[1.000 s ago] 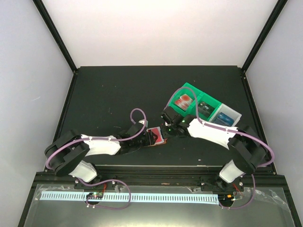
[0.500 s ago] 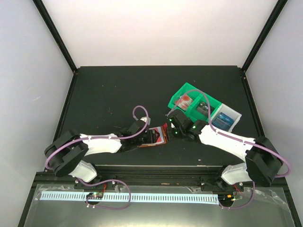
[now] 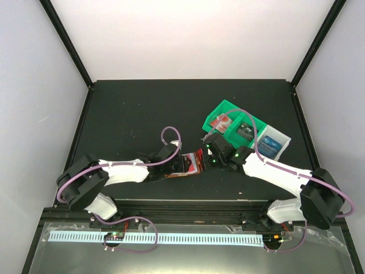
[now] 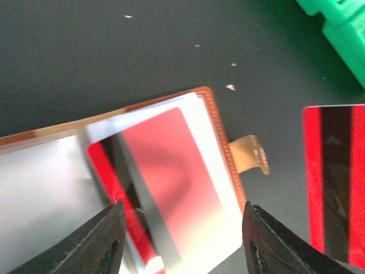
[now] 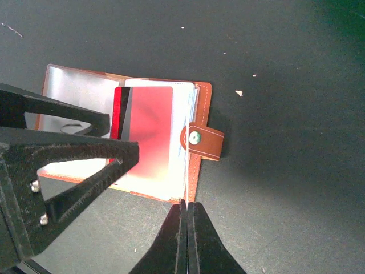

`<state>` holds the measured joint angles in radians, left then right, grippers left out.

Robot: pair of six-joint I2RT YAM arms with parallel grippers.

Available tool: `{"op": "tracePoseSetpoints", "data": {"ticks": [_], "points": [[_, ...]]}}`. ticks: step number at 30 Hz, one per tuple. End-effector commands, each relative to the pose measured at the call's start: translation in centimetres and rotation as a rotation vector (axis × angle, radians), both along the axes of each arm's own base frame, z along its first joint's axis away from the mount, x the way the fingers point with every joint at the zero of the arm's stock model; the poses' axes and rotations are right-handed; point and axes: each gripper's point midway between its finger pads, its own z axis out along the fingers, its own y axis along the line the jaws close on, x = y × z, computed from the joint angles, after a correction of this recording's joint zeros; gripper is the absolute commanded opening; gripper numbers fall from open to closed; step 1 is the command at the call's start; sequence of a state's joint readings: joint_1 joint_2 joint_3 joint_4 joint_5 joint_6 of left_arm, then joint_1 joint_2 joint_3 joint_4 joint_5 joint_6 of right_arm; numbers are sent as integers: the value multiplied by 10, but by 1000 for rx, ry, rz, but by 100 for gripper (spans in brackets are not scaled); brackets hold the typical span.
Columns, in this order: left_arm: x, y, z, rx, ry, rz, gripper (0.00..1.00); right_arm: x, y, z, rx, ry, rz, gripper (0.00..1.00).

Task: Put the credit cards into the card holder
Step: Insert the credit card into the card holder.

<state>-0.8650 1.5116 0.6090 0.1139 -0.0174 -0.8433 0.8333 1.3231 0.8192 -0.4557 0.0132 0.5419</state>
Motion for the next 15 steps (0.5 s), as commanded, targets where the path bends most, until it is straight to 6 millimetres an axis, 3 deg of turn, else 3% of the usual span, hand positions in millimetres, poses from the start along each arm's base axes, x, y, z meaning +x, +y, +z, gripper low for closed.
{"op": "tracePoseSetpoints", "data": {"ticks": [1, 8, 15], "points": [[9, 20, 3, 68, 0, 116, 56, 3, 2, 6, 27, -11, -13, 1], [9, 13, -4, 62, 23, 99, 57, 3, 2, 3, 20, -8, -13, 1], [12, 0, -4, 56, 17, 51, 49, 4, 1, 6, 20, -16, -16, 1]]}}
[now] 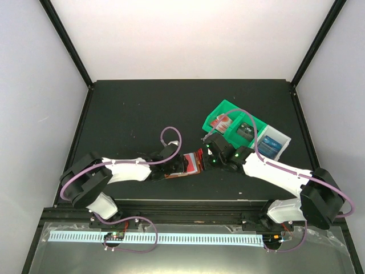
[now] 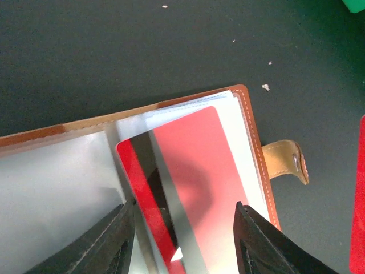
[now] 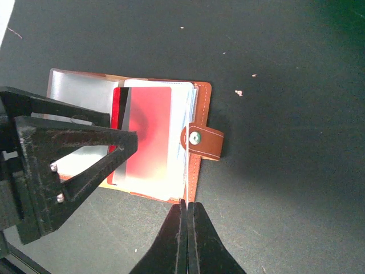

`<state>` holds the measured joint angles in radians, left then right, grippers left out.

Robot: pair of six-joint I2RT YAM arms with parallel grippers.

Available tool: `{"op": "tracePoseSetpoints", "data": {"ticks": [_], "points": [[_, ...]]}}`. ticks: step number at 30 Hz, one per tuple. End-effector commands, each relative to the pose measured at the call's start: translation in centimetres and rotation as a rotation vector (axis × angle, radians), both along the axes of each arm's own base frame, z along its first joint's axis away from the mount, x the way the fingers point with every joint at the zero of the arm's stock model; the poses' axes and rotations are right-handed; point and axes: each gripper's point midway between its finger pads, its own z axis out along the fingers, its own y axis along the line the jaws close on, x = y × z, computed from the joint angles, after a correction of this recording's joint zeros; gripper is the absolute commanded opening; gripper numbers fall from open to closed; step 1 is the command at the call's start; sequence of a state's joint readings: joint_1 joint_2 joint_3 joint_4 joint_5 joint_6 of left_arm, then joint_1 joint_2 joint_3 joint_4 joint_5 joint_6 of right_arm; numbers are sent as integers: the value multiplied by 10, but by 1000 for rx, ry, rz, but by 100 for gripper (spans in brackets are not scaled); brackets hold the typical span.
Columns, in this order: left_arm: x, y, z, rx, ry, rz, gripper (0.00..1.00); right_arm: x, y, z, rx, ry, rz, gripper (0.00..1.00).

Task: Put the credit cards into the card holder
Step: Insert the credit card into the card holder.

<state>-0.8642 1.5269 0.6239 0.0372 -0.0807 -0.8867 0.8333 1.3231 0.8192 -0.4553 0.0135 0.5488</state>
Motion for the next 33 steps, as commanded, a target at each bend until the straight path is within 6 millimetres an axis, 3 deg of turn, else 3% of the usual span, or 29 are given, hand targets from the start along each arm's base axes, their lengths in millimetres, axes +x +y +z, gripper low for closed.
{"op": "tracePoseSetpoints", "data": {"ticks": [1, 18, 33], "points": [[11, -15, 7, -10, -13, -25, 49, 4, 1, 6, 15, -20, -11, 1], [14, -37, 14, -35, -83, -160, 43, 5, -2, 6, 8, -27, -26, 1], [8, -6, -12, 77, -23, -64, 20, 0, -4, -9, 26, 22, -64, 1]]}}
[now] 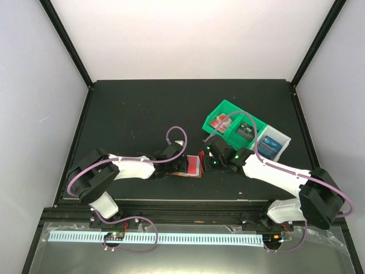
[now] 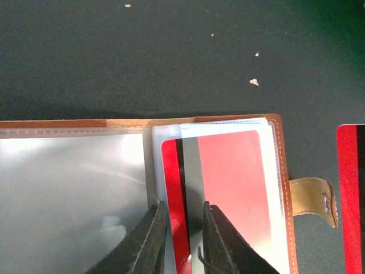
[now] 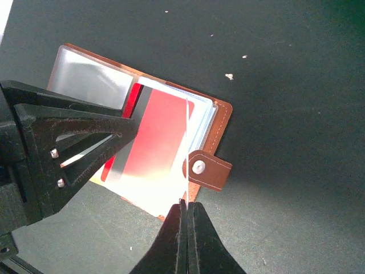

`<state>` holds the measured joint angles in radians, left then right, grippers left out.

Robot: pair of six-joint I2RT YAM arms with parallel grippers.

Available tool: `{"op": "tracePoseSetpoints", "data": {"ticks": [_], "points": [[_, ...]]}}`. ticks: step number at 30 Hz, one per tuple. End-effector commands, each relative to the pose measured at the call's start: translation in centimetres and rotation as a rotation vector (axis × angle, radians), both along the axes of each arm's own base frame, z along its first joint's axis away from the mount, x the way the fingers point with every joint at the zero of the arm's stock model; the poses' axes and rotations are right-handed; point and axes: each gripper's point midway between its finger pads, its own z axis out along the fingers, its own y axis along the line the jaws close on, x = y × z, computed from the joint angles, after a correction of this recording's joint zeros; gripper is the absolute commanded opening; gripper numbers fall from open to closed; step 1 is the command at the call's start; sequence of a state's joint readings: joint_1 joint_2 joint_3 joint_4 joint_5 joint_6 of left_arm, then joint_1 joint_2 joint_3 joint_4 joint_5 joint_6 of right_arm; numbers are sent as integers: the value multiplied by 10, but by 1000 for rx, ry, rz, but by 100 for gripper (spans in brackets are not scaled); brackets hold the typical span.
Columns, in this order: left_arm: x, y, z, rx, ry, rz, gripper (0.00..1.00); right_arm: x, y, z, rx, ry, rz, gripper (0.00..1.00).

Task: Put the credit cards into the card holder
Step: Insert the credit card into the card holder.

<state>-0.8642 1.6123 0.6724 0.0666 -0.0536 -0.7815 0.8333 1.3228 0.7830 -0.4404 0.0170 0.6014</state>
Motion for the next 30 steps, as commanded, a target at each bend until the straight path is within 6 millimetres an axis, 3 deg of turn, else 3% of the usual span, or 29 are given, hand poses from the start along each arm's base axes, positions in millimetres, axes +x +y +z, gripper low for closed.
{"op": "tracePoseSetpoints", "data": {"ticks": [1, 5, 13, 18, 23, 26, 30], "points": [[1, 9, -4, 36, 1, 33, 18, 4, 2, 3, 24, -10, -17, 1], [-1, 12, -11, 48, 17, 38, 10, 3, 5, 2, 32, -2, -12, 1], [-5, 24, -17, 81, 27, 74, 6, 1, 4, -7, 18, 37, -35, 1], [-8, 29, -19, 74, 32, 90, 10, 1, 5, -8, 27, 43, -36, 1], [-9, 29, -19, 64, 38, 90, 27, 0, 6, -7, 28, 44, -31, 1], [-9, 29, -14, 46, 29, 86, 27, 0, 6, -5, 32, 39, -29, 1], [-9, 31, -11, 49, 20, 91, 18, 1, 5, 1, 37, 24, -29, 1]]}}
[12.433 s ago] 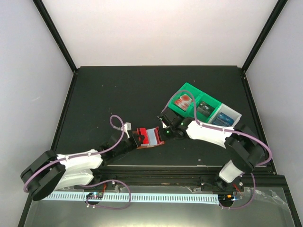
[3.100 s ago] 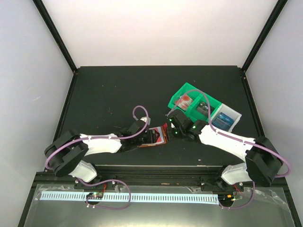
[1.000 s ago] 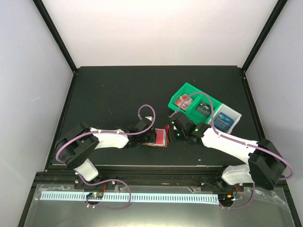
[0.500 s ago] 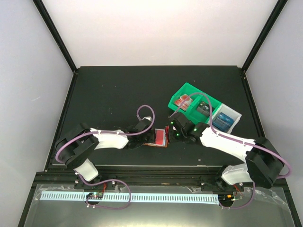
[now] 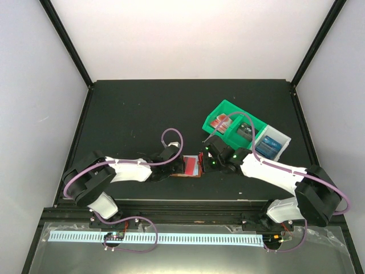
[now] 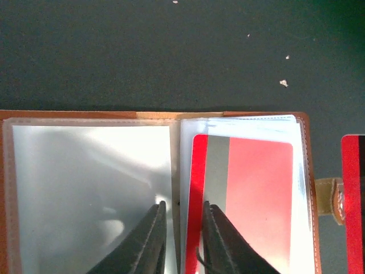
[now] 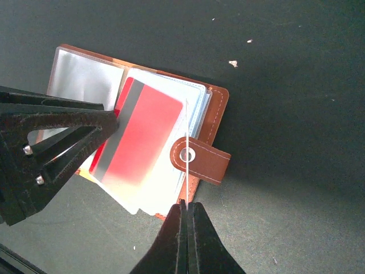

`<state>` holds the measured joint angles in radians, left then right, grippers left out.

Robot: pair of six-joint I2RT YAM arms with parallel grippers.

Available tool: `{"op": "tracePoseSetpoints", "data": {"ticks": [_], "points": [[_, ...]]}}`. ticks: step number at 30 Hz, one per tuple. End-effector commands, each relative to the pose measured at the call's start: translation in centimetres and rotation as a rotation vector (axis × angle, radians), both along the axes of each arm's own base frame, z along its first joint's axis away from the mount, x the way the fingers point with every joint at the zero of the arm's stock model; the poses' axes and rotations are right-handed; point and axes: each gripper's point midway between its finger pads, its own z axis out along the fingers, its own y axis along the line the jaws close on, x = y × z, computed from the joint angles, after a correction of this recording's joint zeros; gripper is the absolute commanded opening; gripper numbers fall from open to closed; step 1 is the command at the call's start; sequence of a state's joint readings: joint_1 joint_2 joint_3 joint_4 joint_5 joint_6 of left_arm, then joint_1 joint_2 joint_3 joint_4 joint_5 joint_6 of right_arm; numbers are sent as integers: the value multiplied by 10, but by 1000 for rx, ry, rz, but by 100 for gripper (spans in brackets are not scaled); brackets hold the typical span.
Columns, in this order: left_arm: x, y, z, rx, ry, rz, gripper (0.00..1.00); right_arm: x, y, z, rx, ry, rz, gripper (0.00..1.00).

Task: Put the credit cards into the card holder
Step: Insert the credit card into the card holder.

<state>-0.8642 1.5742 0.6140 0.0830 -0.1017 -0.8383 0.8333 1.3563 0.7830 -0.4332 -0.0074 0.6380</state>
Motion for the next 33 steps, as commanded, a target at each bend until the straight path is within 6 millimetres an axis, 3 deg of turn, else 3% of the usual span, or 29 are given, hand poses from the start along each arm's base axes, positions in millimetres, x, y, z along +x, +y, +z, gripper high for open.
{"op": "tracePoseSetpoints", "data": {"ticks": [1, 11, 18, 24, 33], "points": [[-6, 15, -7, 50, 22, 15, 16, 4, 1, 13, 30, -29, -13, 1], [-10, 19, -15, 65, 45, 21, 11, 3, 2, 28, 51, -60, 3, 1], [-11, 27, -21, 77, 62, 52, 9, -12, 10, 29, 141, -19, 47, 1], [-11, 28, -24, 80, 68, 59, 9, -26, 14, 13, 172, 58, 67, 1], [-12, 29, -25, 75, 73, 58, 9, -26, 21, -7, 175, 115, 51, 1]]}}
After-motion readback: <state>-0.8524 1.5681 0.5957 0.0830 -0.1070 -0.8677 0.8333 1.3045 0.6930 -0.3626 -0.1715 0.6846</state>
